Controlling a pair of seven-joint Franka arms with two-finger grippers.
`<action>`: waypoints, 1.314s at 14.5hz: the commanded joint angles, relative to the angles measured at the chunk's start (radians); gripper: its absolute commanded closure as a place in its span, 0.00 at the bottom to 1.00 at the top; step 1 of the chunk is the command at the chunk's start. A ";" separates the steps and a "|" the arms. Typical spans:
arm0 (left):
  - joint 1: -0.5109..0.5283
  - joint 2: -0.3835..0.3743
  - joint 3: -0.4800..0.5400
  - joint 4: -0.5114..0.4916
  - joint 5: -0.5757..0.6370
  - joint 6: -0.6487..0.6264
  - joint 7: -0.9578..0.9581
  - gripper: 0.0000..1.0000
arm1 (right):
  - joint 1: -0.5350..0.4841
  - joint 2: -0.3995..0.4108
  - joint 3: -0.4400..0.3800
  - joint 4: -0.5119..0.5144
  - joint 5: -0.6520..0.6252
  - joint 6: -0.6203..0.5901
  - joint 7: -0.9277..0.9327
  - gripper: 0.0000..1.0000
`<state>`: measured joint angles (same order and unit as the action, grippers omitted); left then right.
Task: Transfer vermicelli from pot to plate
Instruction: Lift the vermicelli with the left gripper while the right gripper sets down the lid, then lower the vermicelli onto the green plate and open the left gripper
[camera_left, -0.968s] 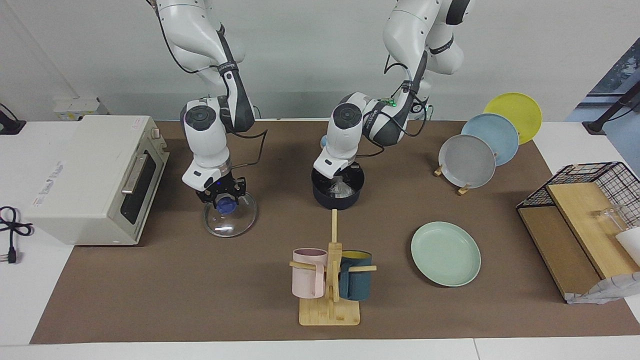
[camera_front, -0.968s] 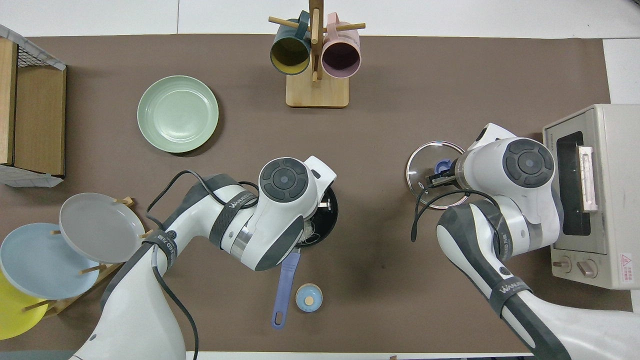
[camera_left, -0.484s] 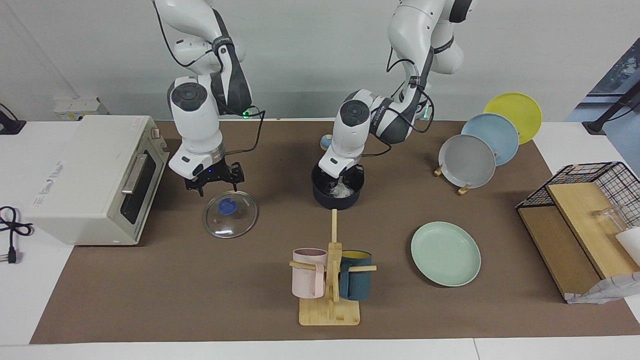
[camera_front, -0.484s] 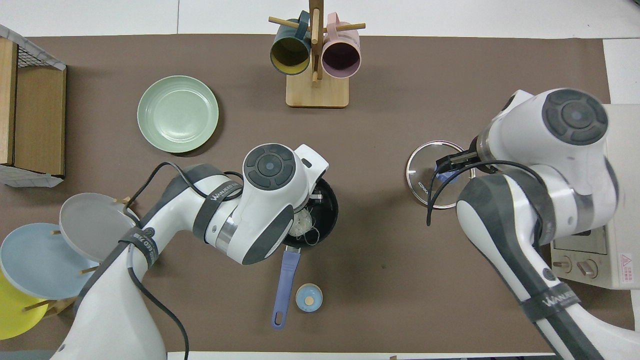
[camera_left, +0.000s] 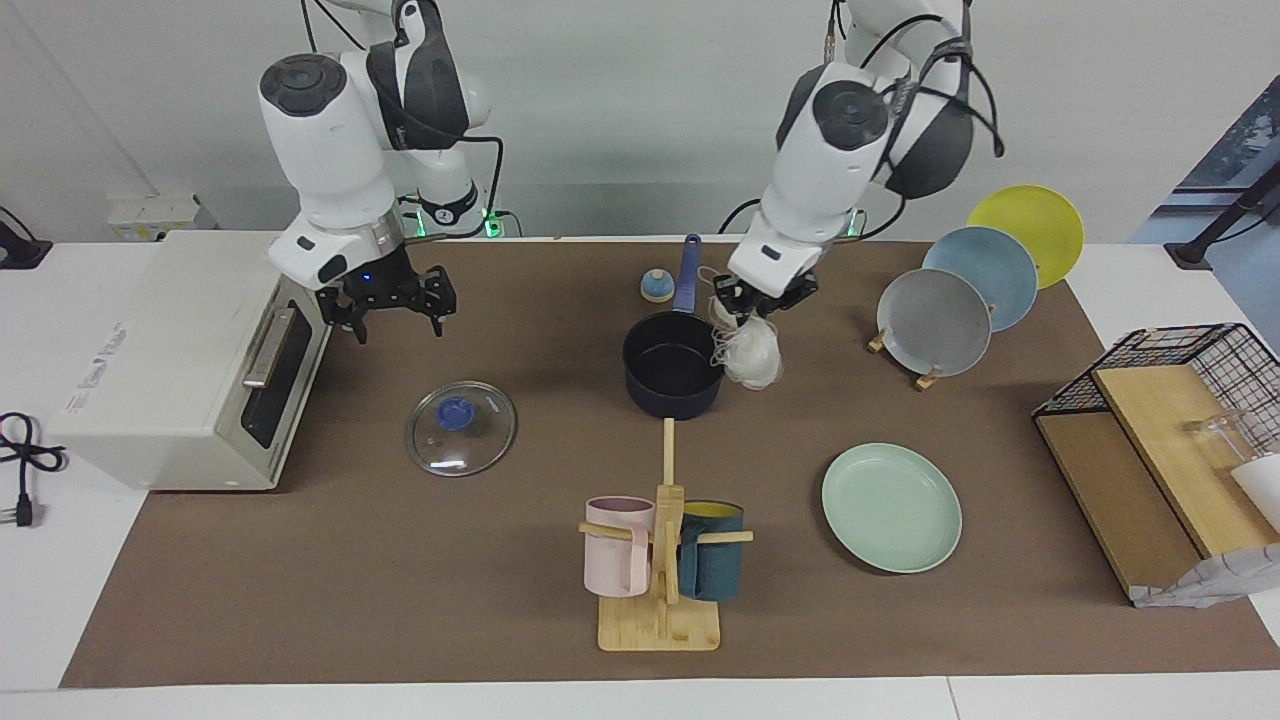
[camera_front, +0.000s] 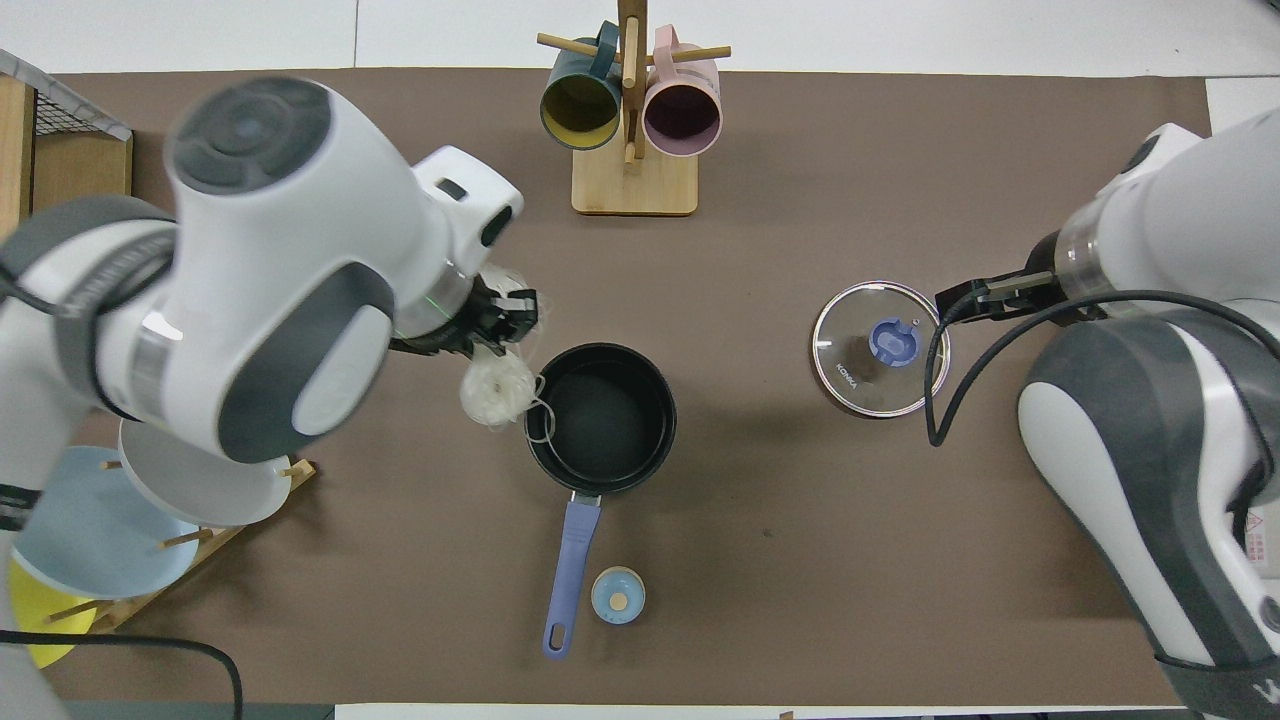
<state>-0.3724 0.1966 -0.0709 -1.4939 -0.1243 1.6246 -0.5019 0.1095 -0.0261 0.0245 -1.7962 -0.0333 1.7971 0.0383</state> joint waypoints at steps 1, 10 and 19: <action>0.134 0.101 -0.004 0.132 -0.031 -0.031 0.112 1.00 | -0.043 -0.061 0.002 0.024 0.047 -0.091 0.012 0.00; 0.291 0.265 -0.004 0.011 -0.018 0.343 0.426 1.00 | -0.070 -0.048 -0.003 0.121 0.043 -0.197 0.014 0.00; 0.293 0.330 -0.004 -0.097 -0.017 0.578 0.560 0.01 | -0.096 -0.057 -0.006 0.115 0.046 -0.232 0.015 0.00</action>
<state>-0.0825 0.5402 -0.0740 -1.5670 -0.1328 2.1738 0.0170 0.0220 -0.0884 0.0128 -1.7001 -0.0110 1.5902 0.0386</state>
